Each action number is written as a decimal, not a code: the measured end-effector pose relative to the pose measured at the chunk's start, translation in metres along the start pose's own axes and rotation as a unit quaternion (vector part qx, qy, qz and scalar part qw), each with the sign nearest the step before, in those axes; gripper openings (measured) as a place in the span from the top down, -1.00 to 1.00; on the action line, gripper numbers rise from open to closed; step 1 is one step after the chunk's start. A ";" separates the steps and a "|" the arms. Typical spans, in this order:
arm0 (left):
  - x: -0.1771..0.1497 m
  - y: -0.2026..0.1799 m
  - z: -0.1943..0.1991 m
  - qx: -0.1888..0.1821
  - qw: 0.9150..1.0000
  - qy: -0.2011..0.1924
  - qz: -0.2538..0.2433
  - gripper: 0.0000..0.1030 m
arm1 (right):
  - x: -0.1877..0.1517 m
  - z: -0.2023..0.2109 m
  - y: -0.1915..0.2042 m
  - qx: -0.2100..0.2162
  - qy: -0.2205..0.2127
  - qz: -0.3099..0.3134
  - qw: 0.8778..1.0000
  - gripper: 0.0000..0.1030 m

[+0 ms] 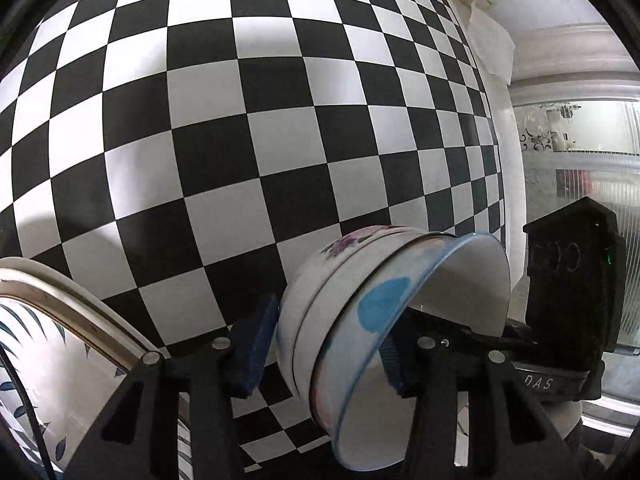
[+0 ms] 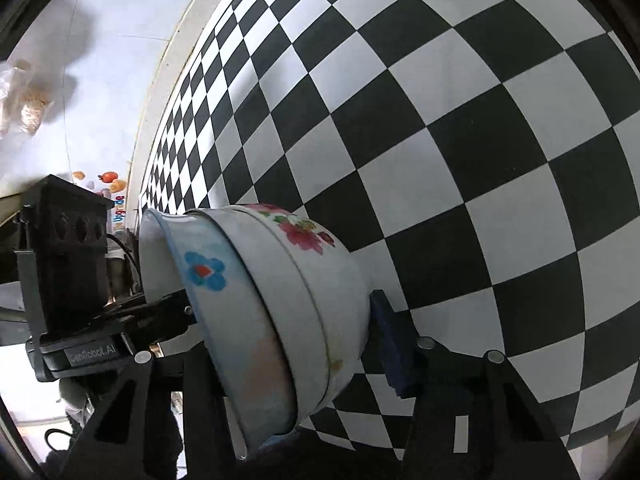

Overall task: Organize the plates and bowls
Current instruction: 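Grasp the rim of the bowl stack with both grippers and lift it, then carry the bowl stack over the plate stack with both grippers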

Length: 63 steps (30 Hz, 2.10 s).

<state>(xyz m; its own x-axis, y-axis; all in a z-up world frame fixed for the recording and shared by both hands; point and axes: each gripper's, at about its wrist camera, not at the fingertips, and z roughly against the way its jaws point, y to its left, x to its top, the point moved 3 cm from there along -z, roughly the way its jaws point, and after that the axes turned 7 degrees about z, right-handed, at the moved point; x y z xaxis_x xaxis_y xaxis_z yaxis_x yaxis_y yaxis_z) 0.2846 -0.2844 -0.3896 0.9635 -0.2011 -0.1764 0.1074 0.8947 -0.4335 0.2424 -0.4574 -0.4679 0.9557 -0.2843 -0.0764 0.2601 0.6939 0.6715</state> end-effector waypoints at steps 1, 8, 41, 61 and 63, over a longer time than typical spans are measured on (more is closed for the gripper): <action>-0.001 -0.001 0.001 0.005 1.000 -0.003 -0.003 0.13 | 0.000 -0.002 -0.001 0.002 0.000 0.000 1.000 -0.01; -0.005 -0.001 0.006 0.018 1.000 -0.017 0.003 0.17 | -0.008 -0.002 -0.005 -0.001 0.007 0.007 1.000 0.04; -0.045 0.059 0.126 0.023 0.992 -0.120 0.044 0.18 | -0.027 -0.003 0.146 0.020 0.016 0.111 0.993 0.04; -0.075 0.155 0.128 0.029 0.984 -0.125 0.123 0.18 | -0.050 -0.103 0.203 0.007 0.085 0.160 0.983 0.05; -0.075 0.158 0.125 0.031 0.984 -0.123 0.125 0.18 | -0.049 -0.108 0.203 0.002 0.088 0.159 0.983 0.05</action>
<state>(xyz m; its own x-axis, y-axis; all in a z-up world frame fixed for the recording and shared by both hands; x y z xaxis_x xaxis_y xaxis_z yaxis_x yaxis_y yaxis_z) 0.2605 -0.0778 -0.3344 0.9912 0.1237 -0.0472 -0.1324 0.9284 -0.3472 0.2636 -0.2307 -0.4077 0.9978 0.0652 0.0112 -0.0551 0.7264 0.6851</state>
